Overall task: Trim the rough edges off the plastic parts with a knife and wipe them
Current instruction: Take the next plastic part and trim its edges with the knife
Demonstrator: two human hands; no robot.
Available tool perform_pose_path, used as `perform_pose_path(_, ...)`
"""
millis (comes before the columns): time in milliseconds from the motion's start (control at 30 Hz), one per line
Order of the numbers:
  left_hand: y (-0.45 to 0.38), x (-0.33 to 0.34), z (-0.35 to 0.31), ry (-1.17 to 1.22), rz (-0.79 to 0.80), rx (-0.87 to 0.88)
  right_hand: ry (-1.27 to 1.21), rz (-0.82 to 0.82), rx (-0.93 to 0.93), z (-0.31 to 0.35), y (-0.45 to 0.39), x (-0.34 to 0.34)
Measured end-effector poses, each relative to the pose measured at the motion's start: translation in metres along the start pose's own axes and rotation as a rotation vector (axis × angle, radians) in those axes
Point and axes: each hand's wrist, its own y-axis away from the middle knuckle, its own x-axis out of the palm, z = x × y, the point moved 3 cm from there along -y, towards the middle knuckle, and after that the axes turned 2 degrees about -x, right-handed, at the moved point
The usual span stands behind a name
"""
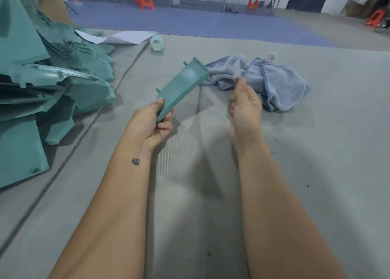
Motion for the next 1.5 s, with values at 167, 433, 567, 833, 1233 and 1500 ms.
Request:
perform_pose_path(167, 0.000, -0.002, -0.001, 0.093, 0.000, -0.018, -0.066, 0.040, -0.006, 0.005, 0.001, -0.001)
perform_pose_path(433, 0.000, -0.001, 0.000, 0.037, -0.026, 0.003, 0.308, 0.435, -0.063, -0.001, 0.033, 0.042)
perform_pose_path(567, 0.001, 0.000, 0.002, 0.038, -0.026, -0.024, 0.275, 0.366, -0.102, -0.001, 0.031, 0.040)
perform_pose_path(833, 0.001, -0.005, -0.002, 0.086, -0.035, -0.051, 0.072, -0.140, -0.060, 0.009, 0.006, -0.004)
perform_pose_path(1233, 0.001, -0.004, -0.004, 0.198, 0.007, -0.088, 0.221, 0.299, -0.070, -0.007, 0.029, 0.043)
perform_pose_path(1500, 0.000, -0.001, -0.002, 0.288, -0.007, -0.072, 0.247, 0.176, -0.131, 0.004, 0.025, 0.033)
